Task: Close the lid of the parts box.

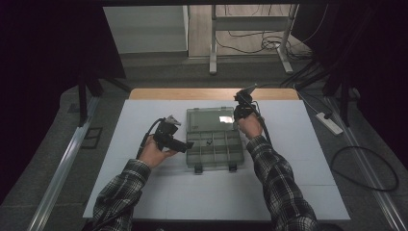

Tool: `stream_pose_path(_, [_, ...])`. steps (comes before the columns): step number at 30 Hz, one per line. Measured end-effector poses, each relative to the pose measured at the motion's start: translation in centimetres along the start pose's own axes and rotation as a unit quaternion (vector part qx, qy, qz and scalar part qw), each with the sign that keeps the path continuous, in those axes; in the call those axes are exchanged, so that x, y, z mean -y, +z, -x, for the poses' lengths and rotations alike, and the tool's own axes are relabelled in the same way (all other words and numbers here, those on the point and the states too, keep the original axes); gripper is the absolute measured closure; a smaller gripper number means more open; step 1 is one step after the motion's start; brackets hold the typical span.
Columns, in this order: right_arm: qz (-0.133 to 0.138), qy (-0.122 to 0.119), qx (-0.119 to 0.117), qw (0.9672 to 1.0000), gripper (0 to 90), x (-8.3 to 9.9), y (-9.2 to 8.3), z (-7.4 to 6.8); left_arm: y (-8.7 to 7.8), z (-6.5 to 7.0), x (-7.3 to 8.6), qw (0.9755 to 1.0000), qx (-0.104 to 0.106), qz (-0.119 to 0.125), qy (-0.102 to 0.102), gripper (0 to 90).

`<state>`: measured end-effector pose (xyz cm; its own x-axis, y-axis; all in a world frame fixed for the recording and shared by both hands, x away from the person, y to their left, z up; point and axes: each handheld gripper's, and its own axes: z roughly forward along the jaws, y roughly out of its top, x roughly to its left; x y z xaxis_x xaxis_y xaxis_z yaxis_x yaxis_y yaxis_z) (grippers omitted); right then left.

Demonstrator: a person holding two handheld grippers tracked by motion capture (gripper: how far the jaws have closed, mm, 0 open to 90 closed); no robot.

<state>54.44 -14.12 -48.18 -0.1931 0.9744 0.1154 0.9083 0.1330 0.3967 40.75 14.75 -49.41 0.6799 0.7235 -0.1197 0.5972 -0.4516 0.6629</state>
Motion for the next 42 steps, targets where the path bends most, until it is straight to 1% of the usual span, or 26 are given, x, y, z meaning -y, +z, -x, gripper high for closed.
stream_pose_path(2, [0.005, 0.001, -0.002, 1.0, 88.3, 0.0, -0.2, 0.0, 0.0, -0.5, -0.2, 0.9999, -0.007, 0.001, -0.009, 4.6])
stream_pose_path(4, [0.011, 0.001, -0.002, 0.9999, 88.3, 0.0, -0.4, 0.0, -0.1, -1.2, -0.5, 0.9997, -0.004, 0.003, -0.024, 12.9])
stream_pose_path(5, [0.013, 0.004, -0.003, 0.9999, 88.2, 0.1, -0.5, 0.0, -0.1, -1.6, -0.6, 0.9995, -0.001, 0.006, -0.033, 18.5])
stream_pose_path(6, [0.017, 0.009, -0.005, 0.9998, 88.2, 0.1, -0.6, 0.0, 0.0, -2.0, -0.7, 0.9993, 0.003, 0.005, -0.036, 23.9])
stream_pose_path(7, [0.02, 0.008, -0.005, 0.9998, 88.3, 0.1, -0.8, 0.0, 0.1, -2.3, -0.8, 0.9992, 0.003, 0.003, -0.04, 29.9])
stream_pose_path(8, [0.021, 0.007, -0.005, 0.9997, 88.3, 0.1, -0.9, 0.0, 0.2, -2.5, -0.9, 0.9991, 0.0, 0.0, -0.042, 35.3])
stream_pose_path(9, [0.022, 0.005, -0.005, 0.9997, 88.3, 0.2, -0.9, 0.0, 0.4, -2.8, -1.1, 0.9991, -0.007, -0.006, -0.041, 40.5])
stream_pose_path(10, [0.024, 0.007, -0.006, 0.9997, 88.3, 0.2, -1.1, 0.0, 0.5, -3.0, -1.2, 0.9991, -0.011, -0.007, -0.039, 47.6])
stream_pose_path(12, [0.028, 0.006, -0.007, 0.9996, 88.3, 0.2, -1.3, 0.0, 0.7, -3.3, -1.3, 0.999, -0.017, -0.007, -0.04, 57.6])
stream_pose_path(13, [0.029, 0.007, -0.007, 0.9995, 88.3, 0.3, -1.3, -0.1, 0.8, -3.4, -1.4, 0.999, -0.02, -0.006, -0.04, 60.5])
stream_pose_path(15, [0.035, 0.003, -0.007, 0.9994, 88.3, 0.4, -1.4, 0.0, 1.0, -3.6, -1.6, 0.999, -0.022, -0.004, -0.039, 67.1])
stream_pose_path(16, [0.035, 0.006, -0.007, 0.9993, 88.2, 0.4, -1.5, 0.0, 1.2, -3.7, -1.7, 0.9988, -0.022, -0.006, -0.044, 70.5])
stream_pose_path(18, [0.04, 0.007, -0.01, 0.9991, 88.2, 0.5, -1.6, 0.0, 1.6, -3.9, -1.9, 0.9985, -0.027, -0.012, -0.047, 79.9])
stream_pose_path(19, [0.044, 0.008, -0.011, 0.9989, 88.2, 0.6, -1.7, 0.1, 1.7, -3.9, -2.0, 0.9985, -0.027, -0.015, -0.046, 87.1])
stream_pose_path(22, [0.049, 0.008, -0.012, 0.9987, 88.2, 0.7, -1.8, 0.1, 2.5, -4.1, -2.1, 0.9979, -0.03, -0.02, -0.055, 89.0])
stream_pose_path(23, [0.052, 0.008, -0.012, 0.9985, 88.3, 0.8, -1.9, 0.1, 3.1, -4.2, -2.1, 0.9973, -0.034, -0.024, -0.061, 89.0])
stream_pose_path(24, [0.052, 0.008, -0.012, 0.9985, 88.3, 0.8, -1.9, 0.1, 3.1, -4.2, -2.1, 0.9973, -0.034, -0.024, -0.061, 89.1])
stream_pose_path(28, [0.061, 0.002, -0.01, 0.9981, 88.3, 1.0, -2.2, 0.0, 4.1, -4.4, -2.0, 0.9958, -0.047, -0.036, -0.07, 89.1])
stream_pose_path(32, [0.066, 0.001, -0.011, 0.9978, 88.2, 1.1, -2.4, 0.0, 5.0, -4.6, -2.0, 0.9952, -0.049, -0.028, -0.079, 89.1])
stream_pose_path(33, [0.067, 0.0, -0.012, 0.9977, 88.2, 1.2, -2.5, 0.0, 5.1, -4.6, -2.1, 0.9952, -0.046, -0.026, -0.082, 89.1])
stream_pose_path(37, [0.073, -0.002, -0.012, 0.9972, 88.2, 1.3, -2.7, 0.1, 5.8, -4.6, -2.5, 0.9951, -0.045, -0.032, -0.082, 89.1])
stream_pose_path(40, [0.08, -0.003, -0.017, 0.9966, 88.2, 1.5, -2.9, 0.2, 6.3, -4.8, -2.7, 0.9951, -0.044, -0.035, -0.081, 89.1])
stream_pose_path(42, [0.081, -0.005, -0.017, 0.9966, 88.2, 1.5, -2.9, 0.2, 6.4, -4.9, -2.7, 0.9951, -0.044, -0.036, -0.081, 89.1])
